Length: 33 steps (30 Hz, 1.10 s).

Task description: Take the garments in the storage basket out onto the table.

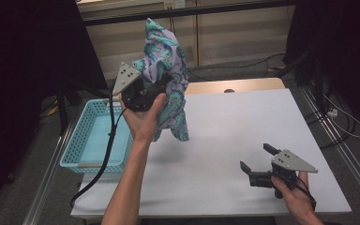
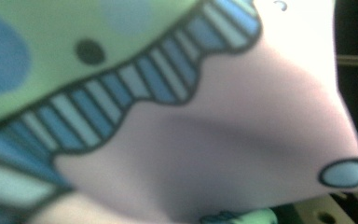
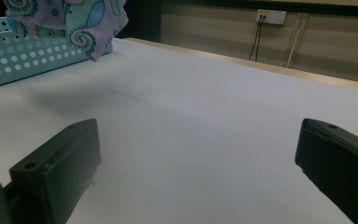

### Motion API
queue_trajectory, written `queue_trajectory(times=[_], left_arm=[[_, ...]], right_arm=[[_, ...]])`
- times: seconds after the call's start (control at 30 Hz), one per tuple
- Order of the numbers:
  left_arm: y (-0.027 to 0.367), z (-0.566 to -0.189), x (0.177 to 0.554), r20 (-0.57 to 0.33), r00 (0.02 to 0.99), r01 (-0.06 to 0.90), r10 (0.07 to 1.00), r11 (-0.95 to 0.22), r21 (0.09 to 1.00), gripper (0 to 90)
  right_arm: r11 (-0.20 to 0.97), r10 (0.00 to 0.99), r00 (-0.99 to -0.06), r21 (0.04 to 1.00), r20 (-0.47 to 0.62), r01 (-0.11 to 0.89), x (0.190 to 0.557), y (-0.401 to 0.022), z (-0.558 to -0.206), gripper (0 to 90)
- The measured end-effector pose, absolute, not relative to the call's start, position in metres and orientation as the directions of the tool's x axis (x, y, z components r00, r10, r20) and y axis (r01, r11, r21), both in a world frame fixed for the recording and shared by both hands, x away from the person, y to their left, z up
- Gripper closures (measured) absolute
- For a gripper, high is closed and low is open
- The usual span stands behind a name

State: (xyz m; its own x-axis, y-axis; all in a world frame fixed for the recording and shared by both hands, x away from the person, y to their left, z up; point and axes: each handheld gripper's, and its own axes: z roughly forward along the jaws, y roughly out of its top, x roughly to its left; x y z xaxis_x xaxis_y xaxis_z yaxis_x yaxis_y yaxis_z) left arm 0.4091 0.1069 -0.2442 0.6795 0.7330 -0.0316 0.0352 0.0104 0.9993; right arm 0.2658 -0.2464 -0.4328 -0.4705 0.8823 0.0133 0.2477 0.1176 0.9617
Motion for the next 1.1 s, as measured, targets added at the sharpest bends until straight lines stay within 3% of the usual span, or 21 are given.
queue_trajectory(times=[0.53, 0.6, 0.87, 1.1], left_arm=[[0.067, -0.296, 0.42, -0.091, 0.716, 0.162, 0.692, -0.038, 0.986, 68.5], [0.062, -0.305, 0.423, -0.14, 0.732, 0.204, 0.667, -0.019, 0.979, 68.4], [0.051, -0.331, 0.427, -0.11, 0.725, 0.234, 0.68, -0.093, 0.968, 68.4], [0.049, -0.35, 0.432, -0.138, 0.716, 0.291, 0.685, -0.113, 0.95, 68.4]], right_arm=[[0.118, 0.882, -0.471, 0.959, 0.017, 0.256, 0.266, -0.246, -0.434, 0.0], [0.12, 0.882, -0.472, 0.959, 0.015, 0.256, 0.266, -0.246, -0.434, 0.0], [0.118, 0.882, -0.471, 0.96, 0.016, 0.254, 0.265, -0.247, -0.433, 0.0], [0.121, 0.881, -0.473, 0.959, 0.014, 0.255, 0.265, -0.246, -0.433, 0.0]])
